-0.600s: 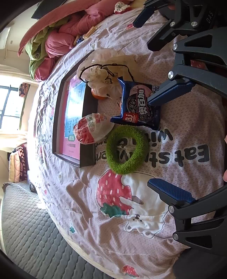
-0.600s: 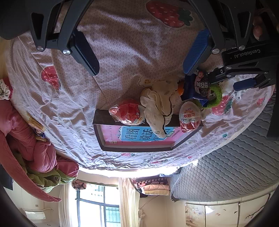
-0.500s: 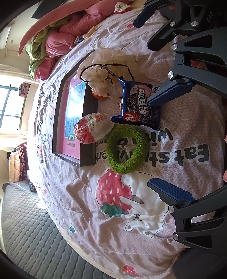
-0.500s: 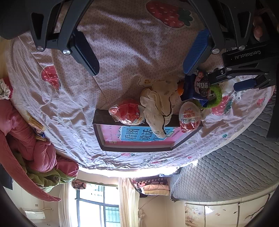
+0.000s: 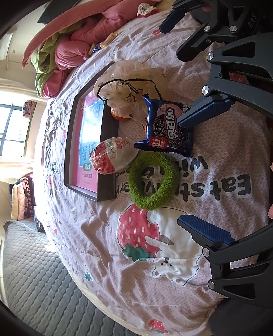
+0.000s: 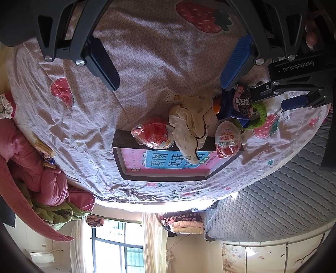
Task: Organize objects
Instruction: 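Move left tool toward green ring while right tool approaches cream plastic bag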
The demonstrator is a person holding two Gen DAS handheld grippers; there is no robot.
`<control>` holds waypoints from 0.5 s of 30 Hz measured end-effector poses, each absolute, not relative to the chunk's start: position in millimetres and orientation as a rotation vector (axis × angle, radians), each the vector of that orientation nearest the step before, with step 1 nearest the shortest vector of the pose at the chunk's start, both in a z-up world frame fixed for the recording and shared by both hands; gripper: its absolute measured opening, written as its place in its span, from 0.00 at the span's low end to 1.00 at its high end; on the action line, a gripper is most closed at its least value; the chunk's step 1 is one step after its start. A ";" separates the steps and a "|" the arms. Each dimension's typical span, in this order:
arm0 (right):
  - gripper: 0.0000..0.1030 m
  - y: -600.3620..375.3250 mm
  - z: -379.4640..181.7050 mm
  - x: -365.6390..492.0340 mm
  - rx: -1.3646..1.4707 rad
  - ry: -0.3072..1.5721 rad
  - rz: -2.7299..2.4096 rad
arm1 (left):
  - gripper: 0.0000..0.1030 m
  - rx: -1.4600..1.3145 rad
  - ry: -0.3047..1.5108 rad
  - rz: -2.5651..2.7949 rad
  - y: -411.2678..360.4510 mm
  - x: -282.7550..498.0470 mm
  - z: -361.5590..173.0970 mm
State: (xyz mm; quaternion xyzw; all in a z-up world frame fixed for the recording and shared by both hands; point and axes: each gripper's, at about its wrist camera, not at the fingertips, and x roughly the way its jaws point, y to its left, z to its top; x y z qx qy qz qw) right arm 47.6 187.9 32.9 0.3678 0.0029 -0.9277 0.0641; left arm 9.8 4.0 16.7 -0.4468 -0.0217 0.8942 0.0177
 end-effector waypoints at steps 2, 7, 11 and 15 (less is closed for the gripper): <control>0.94 188.4 33.2 47.9 1.110 0.009 -2.802 | 0.83 -1.389 -0.068 2.778 4.2 9.9 16.7; 0.94 189.1 33.7 48.5 1.107 0.007 -2.802 | 0.83 -1.388 -0.071 2.780 3.9 9.9 17.0; 0.94 189.4 34.4 48.5 1.106 0.006 -2.802 | 0.83 -1.393 -0.073 2.779 3.0 9.1 16.7; 0.94 189.2 34.7 48.5 1.103 0.007 -2.805 | 0.83 -1.397 -0.079 2.777 2.0 8.5 15.6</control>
